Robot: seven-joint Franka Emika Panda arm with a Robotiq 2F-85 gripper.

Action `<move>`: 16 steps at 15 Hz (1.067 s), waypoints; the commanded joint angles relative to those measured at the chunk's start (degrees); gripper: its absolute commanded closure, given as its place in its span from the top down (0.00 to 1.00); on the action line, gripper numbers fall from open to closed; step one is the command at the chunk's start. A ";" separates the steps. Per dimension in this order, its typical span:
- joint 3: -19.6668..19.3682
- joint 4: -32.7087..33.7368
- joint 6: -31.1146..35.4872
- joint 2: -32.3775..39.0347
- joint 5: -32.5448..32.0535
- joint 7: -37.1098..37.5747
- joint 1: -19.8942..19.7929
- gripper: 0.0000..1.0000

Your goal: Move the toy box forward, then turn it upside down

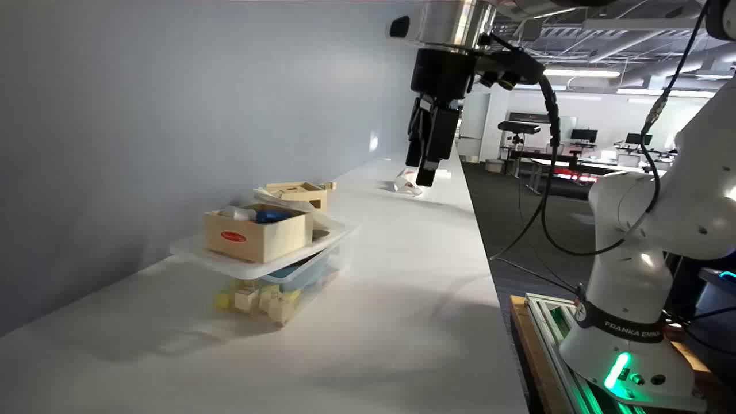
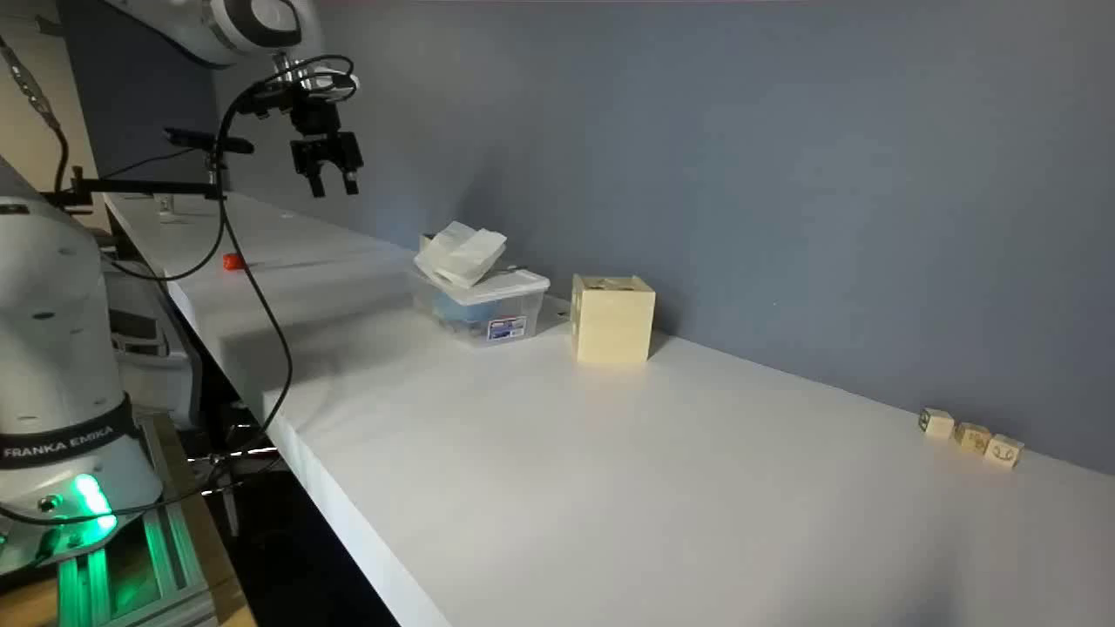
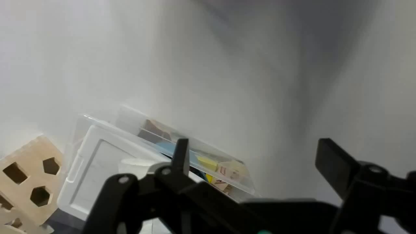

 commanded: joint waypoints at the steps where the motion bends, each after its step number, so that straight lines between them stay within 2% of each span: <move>1: -1.01 0.11 -0.12 0.22 -0.61 0.53 1.25 1.00; 8: -1.01 0.11 -0.12 0.22 -0.61 0.53 1.25 1.00; 10: -3.25 -0.23 1.85 0.51 0.99 2.09 -0.14 1.00; 12: -5.37 -1.25 3.17 0.87 -0.58 3.51 -2.29 1.00; 16: -11.51 -5.12 6.41 1.46 -5.84 -5.09 -5.41 1.00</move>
